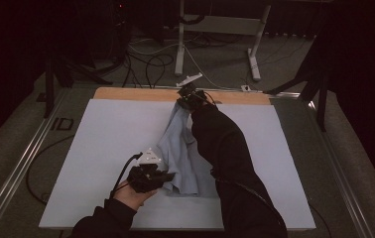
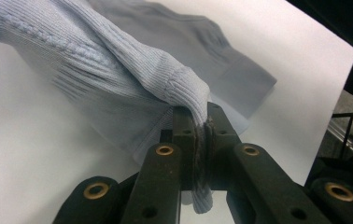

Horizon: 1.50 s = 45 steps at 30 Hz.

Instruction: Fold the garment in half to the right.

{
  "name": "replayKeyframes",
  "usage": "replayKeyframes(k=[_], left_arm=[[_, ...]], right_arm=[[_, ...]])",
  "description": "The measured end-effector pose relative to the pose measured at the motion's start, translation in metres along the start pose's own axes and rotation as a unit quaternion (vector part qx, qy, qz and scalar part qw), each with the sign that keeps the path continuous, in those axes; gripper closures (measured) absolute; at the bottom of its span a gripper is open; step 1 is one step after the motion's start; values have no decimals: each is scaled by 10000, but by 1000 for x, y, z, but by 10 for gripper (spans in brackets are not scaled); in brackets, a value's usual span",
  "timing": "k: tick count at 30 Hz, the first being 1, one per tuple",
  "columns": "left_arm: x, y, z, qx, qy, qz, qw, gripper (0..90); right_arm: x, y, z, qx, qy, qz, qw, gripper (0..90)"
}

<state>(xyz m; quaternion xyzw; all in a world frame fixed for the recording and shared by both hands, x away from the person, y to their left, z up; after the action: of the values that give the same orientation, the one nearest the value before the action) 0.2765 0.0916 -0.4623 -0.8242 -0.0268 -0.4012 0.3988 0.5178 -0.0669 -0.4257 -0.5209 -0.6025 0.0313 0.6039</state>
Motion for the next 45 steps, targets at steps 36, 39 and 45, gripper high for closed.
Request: replayKeyframes(k=[36,39,45], left_arm=[[31,79,-53,-116,539,756,9956,860],[32,88,-55,-71,615,886,9941,860],[33,103,-58,11,687,1046,9921,860]], right_arm=[[-67,-28,-45,0,564,-336,9978,872],[-74,-26,-46,28,606,-376,9974,871],[-84,-20,-48,91,686,-355,9970,869]])
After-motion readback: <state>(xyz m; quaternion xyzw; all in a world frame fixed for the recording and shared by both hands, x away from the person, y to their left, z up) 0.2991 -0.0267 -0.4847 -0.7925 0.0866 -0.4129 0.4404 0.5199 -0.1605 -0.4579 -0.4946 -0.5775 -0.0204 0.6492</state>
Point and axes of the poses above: each handheld gripper's, and its own axes: y roughly forward along the jaws, x roughly out of its top, z roughly to its left, the point moved 1 cm from there along y, roughly forward along the jaws, and after that the axes turned 11 degrees about -y, right-handed, at the moved point
